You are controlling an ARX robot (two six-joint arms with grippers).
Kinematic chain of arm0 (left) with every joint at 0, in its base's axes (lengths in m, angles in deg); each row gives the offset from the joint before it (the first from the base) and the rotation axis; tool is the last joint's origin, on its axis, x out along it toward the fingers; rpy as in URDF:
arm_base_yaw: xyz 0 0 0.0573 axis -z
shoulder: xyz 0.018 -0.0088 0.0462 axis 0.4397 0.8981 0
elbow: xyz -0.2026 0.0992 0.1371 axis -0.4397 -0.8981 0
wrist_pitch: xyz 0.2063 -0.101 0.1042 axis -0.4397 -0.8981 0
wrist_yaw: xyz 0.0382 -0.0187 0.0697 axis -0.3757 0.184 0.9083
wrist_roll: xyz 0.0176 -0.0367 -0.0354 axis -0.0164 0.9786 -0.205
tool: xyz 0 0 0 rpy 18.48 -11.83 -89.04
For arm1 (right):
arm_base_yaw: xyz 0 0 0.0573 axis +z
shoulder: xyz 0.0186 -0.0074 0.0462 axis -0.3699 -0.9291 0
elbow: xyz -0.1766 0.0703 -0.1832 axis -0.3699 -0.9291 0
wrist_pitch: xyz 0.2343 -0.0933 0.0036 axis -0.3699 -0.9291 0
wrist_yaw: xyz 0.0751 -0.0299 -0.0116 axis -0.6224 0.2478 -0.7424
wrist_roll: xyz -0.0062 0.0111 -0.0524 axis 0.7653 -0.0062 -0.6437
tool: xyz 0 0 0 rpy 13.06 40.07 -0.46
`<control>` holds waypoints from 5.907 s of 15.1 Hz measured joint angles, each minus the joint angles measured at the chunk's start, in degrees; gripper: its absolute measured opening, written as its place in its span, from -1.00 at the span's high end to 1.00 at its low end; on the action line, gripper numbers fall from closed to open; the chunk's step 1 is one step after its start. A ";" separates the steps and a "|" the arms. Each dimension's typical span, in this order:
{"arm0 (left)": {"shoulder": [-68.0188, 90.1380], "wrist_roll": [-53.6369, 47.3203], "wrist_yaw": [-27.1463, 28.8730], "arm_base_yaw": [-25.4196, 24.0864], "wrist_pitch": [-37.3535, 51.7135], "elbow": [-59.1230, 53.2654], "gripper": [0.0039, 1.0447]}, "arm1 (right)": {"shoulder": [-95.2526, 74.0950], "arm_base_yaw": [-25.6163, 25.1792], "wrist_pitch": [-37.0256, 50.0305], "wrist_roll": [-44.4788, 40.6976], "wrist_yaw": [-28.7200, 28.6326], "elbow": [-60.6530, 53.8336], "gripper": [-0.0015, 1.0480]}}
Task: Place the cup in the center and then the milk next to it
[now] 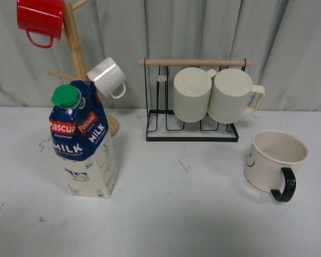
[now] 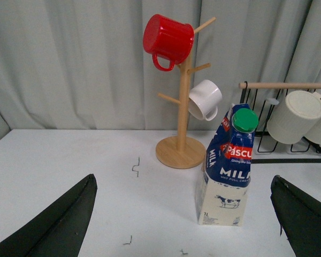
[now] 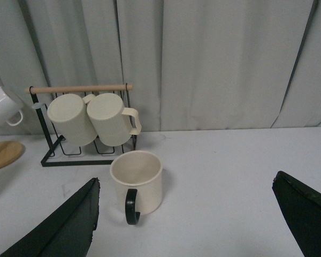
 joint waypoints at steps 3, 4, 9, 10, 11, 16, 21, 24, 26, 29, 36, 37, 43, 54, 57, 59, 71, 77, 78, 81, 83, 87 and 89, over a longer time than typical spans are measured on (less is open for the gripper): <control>0.00 0.00 0.00 0.00 0.00 -0.02 -0.88 | 0.00 0.00 0.00 0.00 0.00 0.00 -0.87; 0.00 0.00 0.00 0.00 0.00 -0.02 -0.88 | 0.00 0.00 0.00 0.00 0.00 0.00 -0.87; 0.00 0.00 0.00 0.00 0.02 -0.02 -0.88 | 0.00 0.00 0.00 0.00 0.00 0.00 -0.87; 0.00 0.00 0.00 0.00 0.00 -0.02 -0.88 | 0.00 0.00 0.00 0.00 0.00 0.00 -0.87; 0.00 0.00 0.00 0.00 0.00 -0.02 -0.88 | 0.00 0.00 0.00 0.00 0.00 0.00 -0.87; 0.00 0.00 0.00 0.00 0.02 0.00 -0.88 | 0.00 0.00 0.00 0.00 0.00 0.00 -0.87; 0.00 0.02 0.15 -0.02 0.04 0.00 -0.88 | -19.17 -8.13 -1.49 0.37 -25.00 6.10 -0.87; 0.00 0.00 0.00 -0.02 0.00 0.00 -0.88 | -45.40 -2.16 21.55 3.06 -20.13 14.84 -0.87; 0.00 0.00 -0.02 -0.02 0.00 0.00 -0.88 | -64.11 -0.28 28.06 5.81 -11.63 23.67 -0.87; 0.00 -0.02 0.00 -0.02 0.02 0.00 -0.88 | -86.40 2.01 23.15 9.05 -1.57 38.62 -0.87; 0.00 -0.02 0.00 -0.02 0.00 0.00 -0.88 | -106.07 3.34 11.08 11.26 4.22 54.99 -0.87; 0.00 -0.02 0.00 -0.02 0.00 0.00 -0.88 | -107.69 3.39 10.62 11.52 4.11 55.15 -0.87; 0.00 -0.02 0.00 -0.02 0.00 0.00 -0.88 | -113.94 3.69 8.37 14.05 0.55 56.89 -0.87; 0.00 0.00 0.00 -0.02 0.00 0.00 -0.88 | -108.28 7.74 7.34 15.15 0.07 55.78 0.94; 0.00 -0.02 0.00 -0.02 0.00 0.00 -0.88 | -110.42 17.75 1.20 22.10 6.75 60.08 0.94; 0.00 -0.02 0.00 -0.02 0.00 0.00 -0.88 | -111.95 19.34 -0.70 24.00 8.22 61.86 0.94; 0.00 -0.02 0.00 -0.02 0.00 0.00 -0.88 | -115.19 20.90 -4.59 29.48 10.32 64.89 0.94; 0.00 -0.02 0.00 -0.02 -0.02 0.00 -0.88 | -115.67 20.50 -4.70 31.58 8.37 64.50 0.94; 0.00 -0.02 0.00 -0.02 0.02 0.00 -0.88 | -115.67 20.50 -4.48 31.89 8.41 64.52 0.94; 0.00 -0.02 0.00 -0.02 0.00 0.00 -0.88 | -116.06 20.50 -3.96 32.00 8.41 65.16 0.94; 0.00 -0.02 0.00 -0.04 0.00 0.00 -0.88 | -116.41 20.48 -2.67 31.78 7.61 65.59 0.42; 0.00 -0.02 0.00 -0.02 0.00 0.00 -0.88 | -116.02 19.39 -0.70 31.30 5.79 65.57 -0.41; 0.00 -0.02 0.00 -0.02 0.00 0.00 -0.88 | -111.45 19.30 3.93 30.03 4.33 62.12 -0.83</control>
